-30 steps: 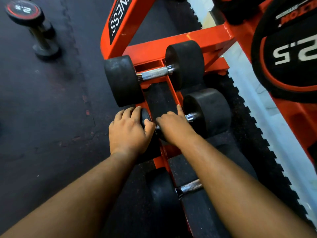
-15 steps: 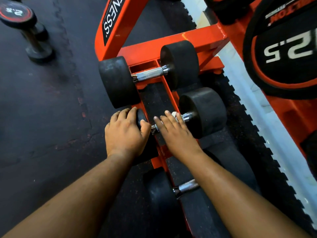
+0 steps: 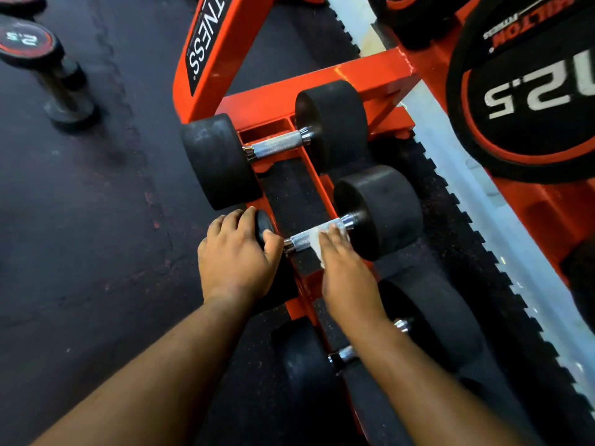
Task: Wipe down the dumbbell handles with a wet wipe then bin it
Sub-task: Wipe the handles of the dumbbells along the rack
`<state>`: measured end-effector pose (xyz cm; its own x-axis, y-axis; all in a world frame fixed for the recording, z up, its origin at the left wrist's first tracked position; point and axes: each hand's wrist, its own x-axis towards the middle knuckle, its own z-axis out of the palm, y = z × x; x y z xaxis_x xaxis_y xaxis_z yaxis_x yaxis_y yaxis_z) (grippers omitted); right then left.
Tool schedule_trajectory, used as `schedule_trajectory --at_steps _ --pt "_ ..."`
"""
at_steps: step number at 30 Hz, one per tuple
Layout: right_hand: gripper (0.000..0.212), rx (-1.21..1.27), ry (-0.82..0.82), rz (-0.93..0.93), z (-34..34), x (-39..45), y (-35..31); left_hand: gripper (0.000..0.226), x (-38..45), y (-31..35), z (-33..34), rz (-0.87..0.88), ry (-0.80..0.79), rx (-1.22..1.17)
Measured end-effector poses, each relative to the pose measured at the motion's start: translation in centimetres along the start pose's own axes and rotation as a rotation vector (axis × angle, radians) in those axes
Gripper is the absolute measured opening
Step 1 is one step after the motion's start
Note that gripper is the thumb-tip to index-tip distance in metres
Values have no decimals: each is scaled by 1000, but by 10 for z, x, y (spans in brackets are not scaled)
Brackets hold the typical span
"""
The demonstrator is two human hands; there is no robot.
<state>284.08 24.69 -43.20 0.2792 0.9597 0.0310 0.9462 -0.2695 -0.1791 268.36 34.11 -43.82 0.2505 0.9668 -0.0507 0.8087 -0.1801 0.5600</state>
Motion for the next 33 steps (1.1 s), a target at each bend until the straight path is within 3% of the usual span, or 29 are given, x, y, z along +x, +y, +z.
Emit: schedule_trajectory --at_steps 1,3,5,7,11,12,18,24,29,33 --pt "58 176 106 151 4 -9 0 67 0 0 1 1 -1 0" --pt "35 633 247 626 12 -14 -6 68 0 0 1 2 -7 6" --pt "22 1273 367 1056 15 1 -15 68 0 0 0 2 -12 11" --pt "15 1686 417 1263 12 22 -19 68 0 1 -1 8 -10 12" --pt "2 1909 318 1172 8 60 -19 67 0 0 -1 7 1 17" --pt "7 1937 296 1155 9 66 -18 67 1 0 0 8 5 16" --pt "13 1969 337 1106 26 73 -15 68 1 -1 0 15 8 17" --pt "17 1902 343 1204 17 74 -20 68 0 -1 1 13 12 11" --pt "8 1963 310 1107 25 78 -14 63 -1 0 0 14 20 10" --pt "21 1959 272 1029 28 56 -28 63 -1 0 1 8 18 10"
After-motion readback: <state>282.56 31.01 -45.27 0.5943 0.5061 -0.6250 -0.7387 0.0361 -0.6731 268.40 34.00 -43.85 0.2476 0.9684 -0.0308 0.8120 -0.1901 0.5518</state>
